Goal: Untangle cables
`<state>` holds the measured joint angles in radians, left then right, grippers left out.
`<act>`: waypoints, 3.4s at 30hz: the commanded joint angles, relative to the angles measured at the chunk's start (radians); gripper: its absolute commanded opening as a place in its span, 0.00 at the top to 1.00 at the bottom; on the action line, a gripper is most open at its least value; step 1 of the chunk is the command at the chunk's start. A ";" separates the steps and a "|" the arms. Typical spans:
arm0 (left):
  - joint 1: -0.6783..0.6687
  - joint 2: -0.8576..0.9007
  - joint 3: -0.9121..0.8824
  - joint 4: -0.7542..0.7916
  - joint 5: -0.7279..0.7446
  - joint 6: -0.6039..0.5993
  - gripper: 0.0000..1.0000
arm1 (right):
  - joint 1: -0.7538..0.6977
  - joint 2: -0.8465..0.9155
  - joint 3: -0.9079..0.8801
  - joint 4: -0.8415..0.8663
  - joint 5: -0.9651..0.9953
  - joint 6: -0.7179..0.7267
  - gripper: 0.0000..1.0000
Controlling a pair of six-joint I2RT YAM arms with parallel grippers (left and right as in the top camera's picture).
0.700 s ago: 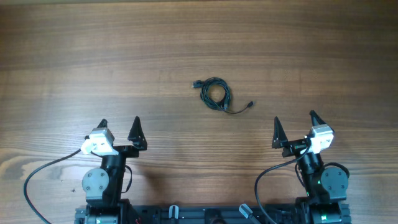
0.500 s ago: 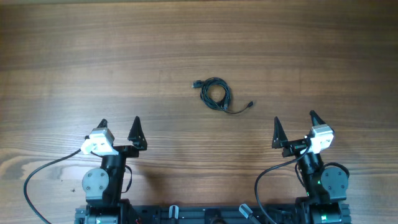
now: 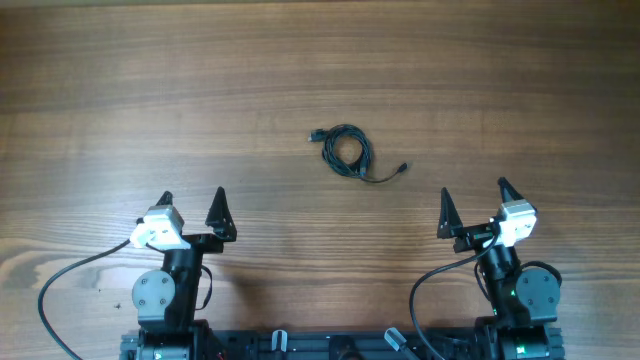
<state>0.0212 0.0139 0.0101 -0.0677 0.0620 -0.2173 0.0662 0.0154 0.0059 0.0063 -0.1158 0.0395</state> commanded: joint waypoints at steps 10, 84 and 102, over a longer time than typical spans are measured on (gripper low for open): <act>0.007 -0.005 -0.005 -0.004 0.019 0.020 0.00 | -0.006 -0.002 -0.001 0.002 -0.016 -0.003 0.00; 0.007 0.958 0.924 -0.658 0.187 -0.083 0.00 | -0.006 0.976 0.783 -0.548 -0.171 0.072 0.00; -0.345 1.471 1.078 -0.362 0.056 -0.158 0.01 | -0.006 1.003 0.782 -0.546 -0.170 0.072 0.00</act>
<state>-0.2626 1.3987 1.0630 -0.4847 0.1955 -0.3660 0.0643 0.9970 0.7677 -0.5396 -0.2695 0.1043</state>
